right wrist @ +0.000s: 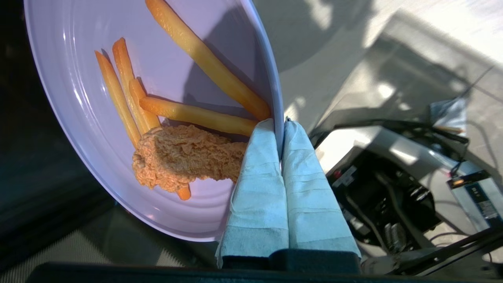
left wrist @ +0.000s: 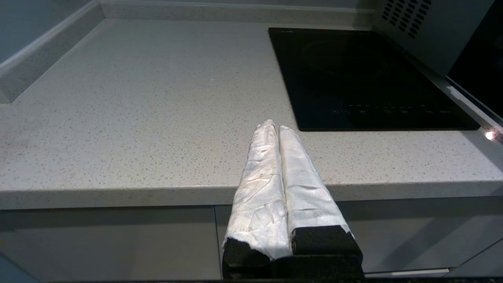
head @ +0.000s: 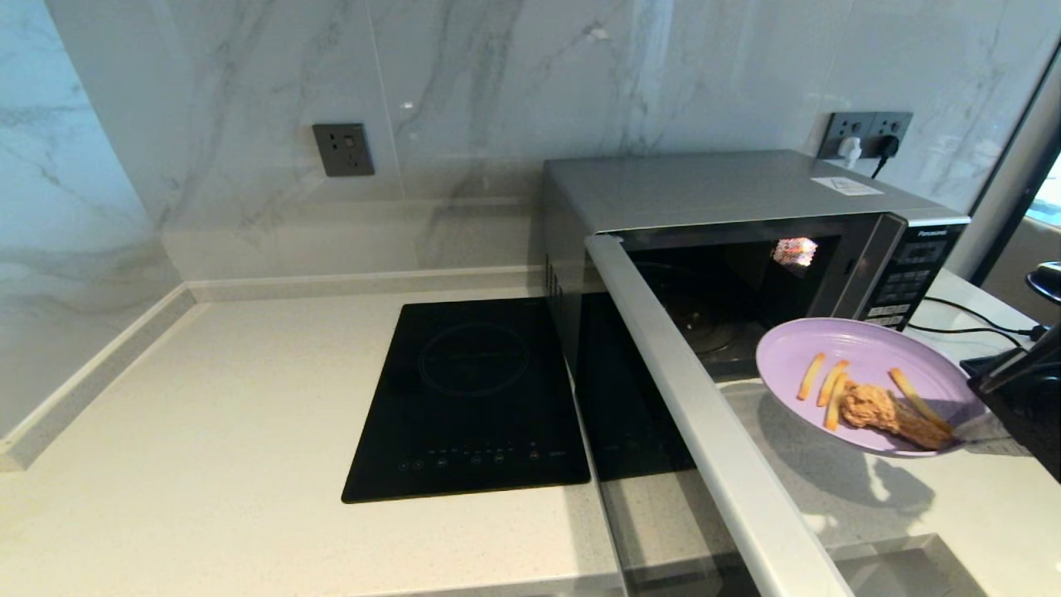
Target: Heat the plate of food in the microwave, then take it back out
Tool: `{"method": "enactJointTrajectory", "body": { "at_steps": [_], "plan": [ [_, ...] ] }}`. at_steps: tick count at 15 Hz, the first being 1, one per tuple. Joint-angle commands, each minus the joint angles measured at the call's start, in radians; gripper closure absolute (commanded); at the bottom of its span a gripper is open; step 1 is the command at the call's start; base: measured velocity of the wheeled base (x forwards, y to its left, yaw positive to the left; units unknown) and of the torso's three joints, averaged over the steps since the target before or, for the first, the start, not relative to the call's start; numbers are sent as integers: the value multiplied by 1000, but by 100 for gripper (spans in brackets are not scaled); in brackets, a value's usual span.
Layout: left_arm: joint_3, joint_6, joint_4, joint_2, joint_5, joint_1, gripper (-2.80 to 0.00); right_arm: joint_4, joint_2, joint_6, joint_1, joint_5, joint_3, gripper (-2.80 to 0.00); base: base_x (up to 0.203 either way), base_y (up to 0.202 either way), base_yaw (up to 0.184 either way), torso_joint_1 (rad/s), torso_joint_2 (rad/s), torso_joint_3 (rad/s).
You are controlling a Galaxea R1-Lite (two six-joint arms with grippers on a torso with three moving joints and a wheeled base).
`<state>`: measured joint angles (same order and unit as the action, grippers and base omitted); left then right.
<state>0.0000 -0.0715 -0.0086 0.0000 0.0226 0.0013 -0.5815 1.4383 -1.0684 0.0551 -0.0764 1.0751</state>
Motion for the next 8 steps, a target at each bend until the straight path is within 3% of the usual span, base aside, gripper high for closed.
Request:
{"method": "enactJointTrajectory", "body": {
  "at_steps": [1, 3, 6, 8],
  "plan": [
    [0, -1, -1, 2, 0, 0, 0, 0, -11, 50, 163, 5, -19, 0, 0, 0, 0, 0, 0, 0],
    [0, -1, -1, 2, 0, 0, 0, 14, 17, 138, 312, 34, -21, 0, 0, 0, 0, 0, 0, 0],
    [0, -1, -1, 2, 0, 0, 0, 83, 97, 268, 517, 142, -19, 0, 0, 0, 0, 0, 0, 0],
    [0, -1, -1, 2, 0, 0, 0, 130, 176, 341, 608, 187, -14, 0, 0, 0, 0, 0, 0, 0]
  ]
}}
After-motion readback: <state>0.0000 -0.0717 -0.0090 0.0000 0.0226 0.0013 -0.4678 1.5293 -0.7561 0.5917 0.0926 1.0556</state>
